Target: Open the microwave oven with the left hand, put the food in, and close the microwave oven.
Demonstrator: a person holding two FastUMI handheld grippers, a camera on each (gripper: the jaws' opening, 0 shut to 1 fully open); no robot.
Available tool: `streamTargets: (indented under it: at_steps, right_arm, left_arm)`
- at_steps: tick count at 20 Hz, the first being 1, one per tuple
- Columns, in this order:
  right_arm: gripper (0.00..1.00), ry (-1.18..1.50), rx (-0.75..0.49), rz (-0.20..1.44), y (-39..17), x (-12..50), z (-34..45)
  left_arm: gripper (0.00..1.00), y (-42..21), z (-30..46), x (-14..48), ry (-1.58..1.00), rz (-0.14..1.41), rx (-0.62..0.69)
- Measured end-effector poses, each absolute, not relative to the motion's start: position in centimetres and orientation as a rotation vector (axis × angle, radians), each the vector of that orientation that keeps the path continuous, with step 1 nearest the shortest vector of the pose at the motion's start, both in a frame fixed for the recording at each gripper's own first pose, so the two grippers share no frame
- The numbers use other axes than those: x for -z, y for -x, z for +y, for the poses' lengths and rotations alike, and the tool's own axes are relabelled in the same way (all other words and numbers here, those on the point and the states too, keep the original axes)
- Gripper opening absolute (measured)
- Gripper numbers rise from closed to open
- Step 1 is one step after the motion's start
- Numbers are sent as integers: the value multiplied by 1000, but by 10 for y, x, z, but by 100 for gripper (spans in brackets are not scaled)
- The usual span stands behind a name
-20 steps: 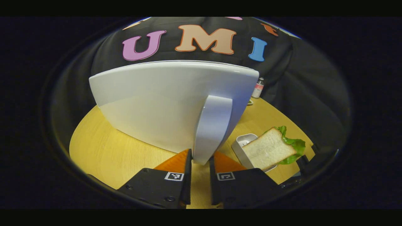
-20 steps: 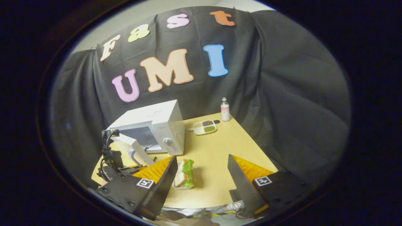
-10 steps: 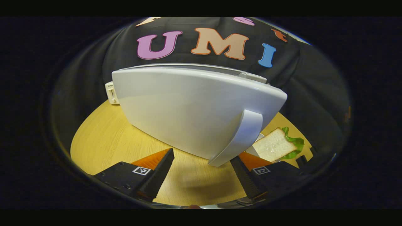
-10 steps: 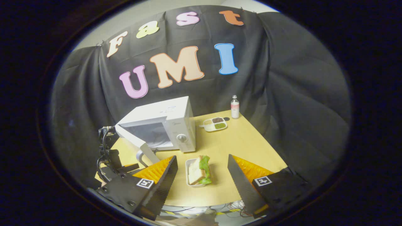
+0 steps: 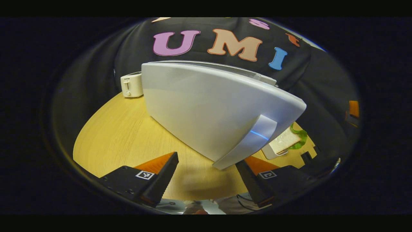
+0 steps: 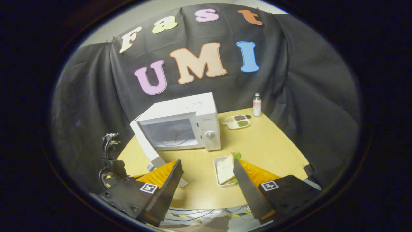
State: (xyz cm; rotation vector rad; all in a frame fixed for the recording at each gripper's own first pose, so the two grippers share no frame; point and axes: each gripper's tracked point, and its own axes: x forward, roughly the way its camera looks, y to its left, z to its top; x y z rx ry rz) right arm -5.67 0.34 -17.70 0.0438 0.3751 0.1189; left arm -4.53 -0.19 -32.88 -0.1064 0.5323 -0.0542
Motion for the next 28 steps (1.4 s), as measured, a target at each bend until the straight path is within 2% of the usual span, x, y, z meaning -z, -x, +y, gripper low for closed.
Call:
streamTargets:
  at_steps: [6, 7, 10, 19, 24, 28]
  right_arm:
    - [92, -44, -178, 376, 75, 174, 61]
    - [99, -42, -185, 371, 79, 173, 70]
    - [99, -39, -200, 365, 90, 175, 91]
    - [100, -22, -167, 369, 126, 184, 119]
    - [100, -34, -113, 379, 147, 191, 111]
    - [100, -19, -58, 417, 157, 201, 86]
  left_arm:
    - [100, 94, 64, 328, 69, 525, 21]
    - [100, 102, 78, 327, 63, 519, 7]
    - [100, 123, 118, 322, 84, 499, -44]
    - [98, 160, 247, 314, 176, 452, -187]
    - [97, 181, 329, 315, 168, 436, -369]
    - [97, 211, 360, 294, 144, 399, -500]
